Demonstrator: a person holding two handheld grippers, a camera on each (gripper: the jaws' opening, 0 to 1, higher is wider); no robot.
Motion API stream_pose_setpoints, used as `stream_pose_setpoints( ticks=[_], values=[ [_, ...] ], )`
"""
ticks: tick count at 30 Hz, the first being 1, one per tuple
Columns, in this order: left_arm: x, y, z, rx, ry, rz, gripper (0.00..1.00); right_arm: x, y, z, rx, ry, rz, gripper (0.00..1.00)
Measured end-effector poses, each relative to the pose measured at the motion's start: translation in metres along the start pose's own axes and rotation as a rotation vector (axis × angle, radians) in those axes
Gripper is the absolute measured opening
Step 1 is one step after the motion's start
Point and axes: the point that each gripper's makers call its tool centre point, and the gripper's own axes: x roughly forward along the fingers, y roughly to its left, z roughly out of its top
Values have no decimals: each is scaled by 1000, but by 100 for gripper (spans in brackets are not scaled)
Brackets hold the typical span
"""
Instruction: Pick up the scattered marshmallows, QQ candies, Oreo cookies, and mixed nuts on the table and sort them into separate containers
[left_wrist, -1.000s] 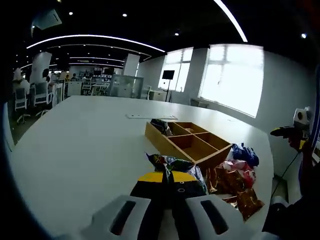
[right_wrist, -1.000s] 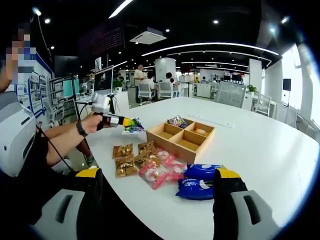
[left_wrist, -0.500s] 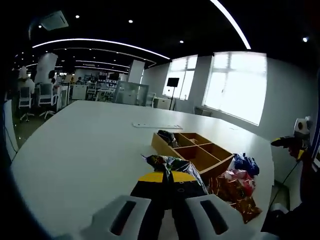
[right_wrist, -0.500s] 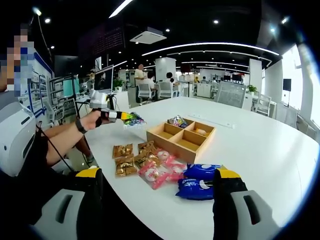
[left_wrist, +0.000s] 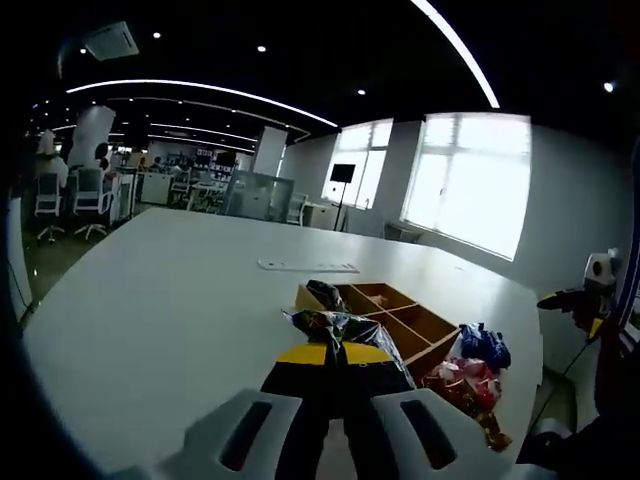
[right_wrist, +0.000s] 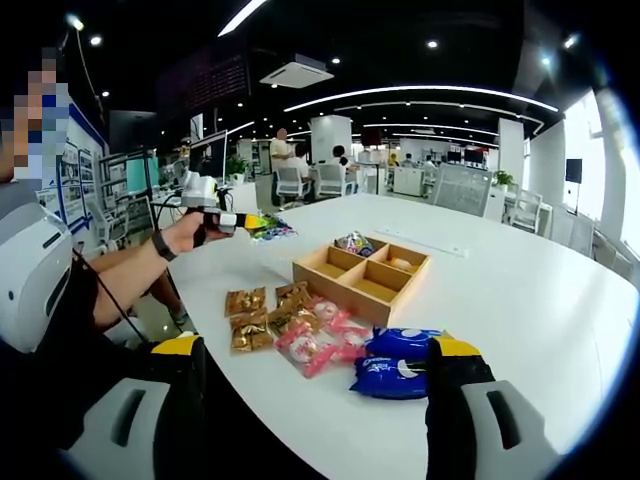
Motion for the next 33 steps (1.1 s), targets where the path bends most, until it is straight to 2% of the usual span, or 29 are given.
stream_pose_setpoints(
  ticks=[6, 16, 20, 25, 29, 33],
  values=[
    [8, -4, 10, 4, -10, -10, 7, -2, -2, -1, 4, -2, -6, 87],
    [29, -21, 36, 30, -32, -36, 7, -5, -5, -2, 10, -7, -12, 87],
    [43, -24, 44, 39, -37, -35, 7, -6, -8, -3, 13, -8, -15, 87],
    [66, -18, 58, 32, -47, -30, 7, -8, -11, -3, 19, -14, -23, 87],
    [81, -20, 61, 24, -48, -31, 7, -10, -12, -4, 20, -11, -26, 87],
    [97, -32, 57, 32, -37, -24, 7, -11, -15, -5, 25, -11, -33, 87]
  ],
)
